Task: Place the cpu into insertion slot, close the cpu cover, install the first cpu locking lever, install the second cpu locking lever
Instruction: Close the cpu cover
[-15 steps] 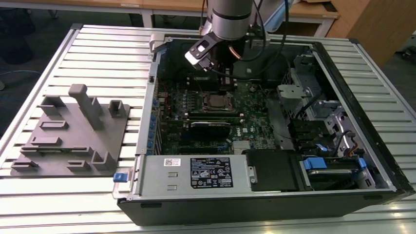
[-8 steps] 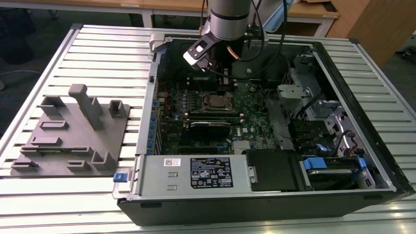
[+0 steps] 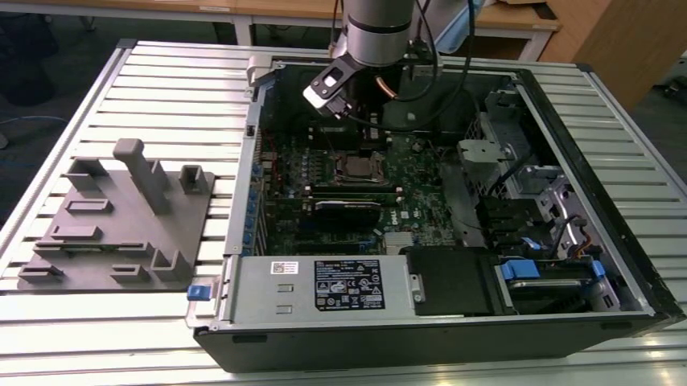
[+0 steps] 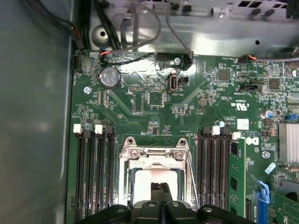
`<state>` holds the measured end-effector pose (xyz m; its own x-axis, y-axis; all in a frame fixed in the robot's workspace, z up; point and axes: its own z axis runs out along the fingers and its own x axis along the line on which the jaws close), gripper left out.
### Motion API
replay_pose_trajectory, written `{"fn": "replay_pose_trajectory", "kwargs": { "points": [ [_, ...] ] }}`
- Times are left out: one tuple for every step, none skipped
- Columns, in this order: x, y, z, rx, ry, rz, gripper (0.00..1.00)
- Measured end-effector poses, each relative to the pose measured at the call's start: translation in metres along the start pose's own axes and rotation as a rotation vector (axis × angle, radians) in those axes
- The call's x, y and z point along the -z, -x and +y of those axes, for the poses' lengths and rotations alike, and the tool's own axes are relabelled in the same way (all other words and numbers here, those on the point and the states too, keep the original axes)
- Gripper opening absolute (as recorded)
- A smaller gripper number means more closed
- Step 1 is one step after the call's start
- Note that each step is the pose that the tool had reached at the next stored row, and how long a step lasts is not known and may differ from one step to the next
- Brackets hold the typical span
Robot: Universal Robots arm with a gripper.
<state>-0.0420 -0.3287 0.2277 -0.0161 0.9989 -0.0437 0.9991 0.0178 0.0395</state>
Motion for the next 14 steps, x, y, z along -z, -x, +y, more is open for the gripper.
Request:
{"fn": "replay_pose_trajectory", "kwargs": {
  "points": [
    [0.0000,0.0000,0.0000,0.001,0.0001,0.0000,0.10],
    [0.0000,0.0000,0.0000,0.001,0.0002,0.0001,0.10],
    [0.0000,0.0000,0.0000,0.002,0.0001,0.0001,0.10],
    [0.0000,0.0000,0.0000,0.002,0.0001,0.0001,0.10],
    [0.0000,0.0000,0.0000,0.002,0.0002,0.0002,0.10],
    [0.0000,0.0000,0.0000,0.005,0.0003,0.0003,0.10],
    [0.0000,0.0000,0.0000,0.013,0.0006,0.0006,0.10],
    [0.0000,0.0000,0.0000,0.024,0.0011,0.0010,0.10],
    [0.0000,0.0000,0.0000,0.033,0.0014,0.0013,0.10],
    [-0.0001,0.0000,0.0000,0.035,0.0015,0.0014,0.10],
    [-0.0001,0.0000,0.0000,0.035,0.0016,0.0014,0.10],
    [-0.0001,0.0000,0.0000,0.035,0.0016,0.0014,0.10],
    [0.0000,0.0000,0.0000,0.035,0.0015,0.0014,0.10],
    [0.0000,0.0000,0.0000,0.035,0.0016,0.0014,0.10]
  ]
}}
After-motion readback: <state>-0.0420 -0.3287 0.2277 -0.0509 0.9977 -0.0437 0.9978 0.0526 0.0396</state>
